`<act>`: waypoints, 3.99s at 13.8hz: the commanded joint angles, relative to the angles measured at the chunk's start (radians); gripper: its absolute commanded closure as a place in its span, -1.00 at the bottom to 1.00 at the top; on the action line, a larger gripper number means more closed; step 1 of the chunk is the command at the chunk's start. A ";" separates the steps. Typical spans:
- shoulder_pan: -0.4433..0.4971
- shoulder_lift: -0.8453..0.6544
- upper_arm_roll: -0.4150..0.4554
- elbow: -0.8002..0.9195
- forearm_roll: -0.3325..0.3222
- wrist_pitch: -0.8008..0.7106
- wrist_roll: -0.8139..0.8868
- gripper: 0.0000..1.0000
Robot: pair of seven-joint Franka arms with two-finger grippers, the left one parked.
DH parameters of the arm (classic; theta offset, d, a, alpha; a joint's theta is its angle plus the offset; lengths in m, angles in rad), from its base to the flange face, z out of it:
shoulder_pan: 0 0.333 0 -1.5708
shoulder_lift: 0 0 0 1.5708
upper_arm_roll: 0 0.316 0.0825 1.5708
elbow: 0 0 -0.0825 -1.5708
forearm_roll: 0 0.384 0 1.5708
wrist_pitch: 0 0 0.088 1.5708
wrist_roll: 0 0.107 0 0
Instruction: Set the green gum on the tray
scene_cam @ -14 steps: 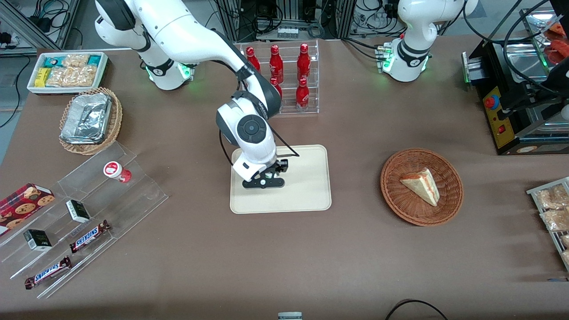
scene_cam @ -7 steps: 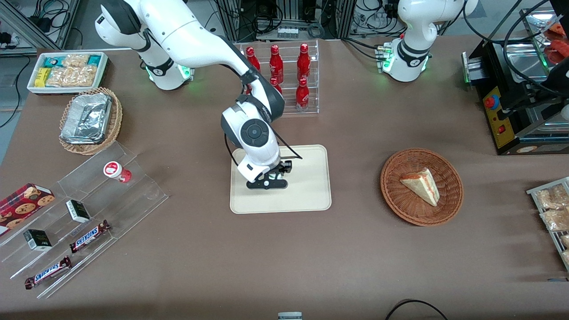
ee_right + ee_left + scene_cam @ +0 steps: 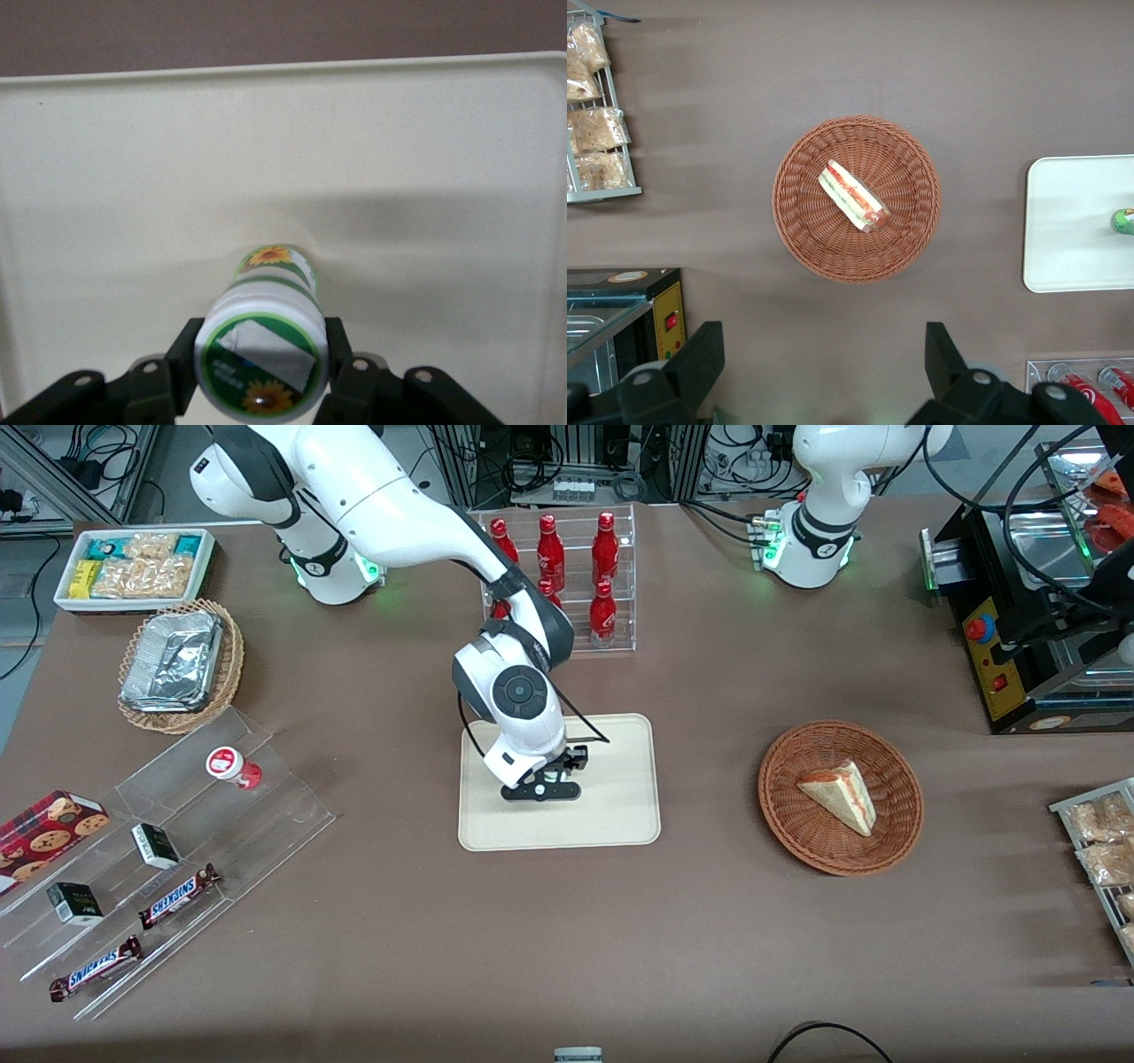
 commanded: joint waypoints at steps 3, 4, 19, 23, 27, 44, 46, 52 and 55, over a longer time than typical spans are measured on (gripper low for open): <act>0.008 0.033 -0.010 0.037 0.016 0.007 -0.008 -0.08; 0.008 0.036 -0.010 0.037 0.016 0.007 -0.007 -0.44; 0.026 0.027 -0.011 0.037 -0.031 0.019 -0.026 -0.98; 0.025 0.024 -0.013 0.034 -0.051 0.018 -0.028 -0.98; 0.012 0.013 -0.014 0.033 -0.051 0.009 -0.076 -0.98; -0.121 -0.246 -0.020 0.033 -0.051 -0.396 -0.302 -0.98; -0.149 -0.267 -0.020 0.033 -0.050 -0.435 -0.333 -0.98; -0.265 -0.362 -0.008 -0.011 -0.048 -0.478 -0.395 -0.98; -0.351 -0.433 0.020 -0.064 -0.048 -0.476 -0.482 -0.98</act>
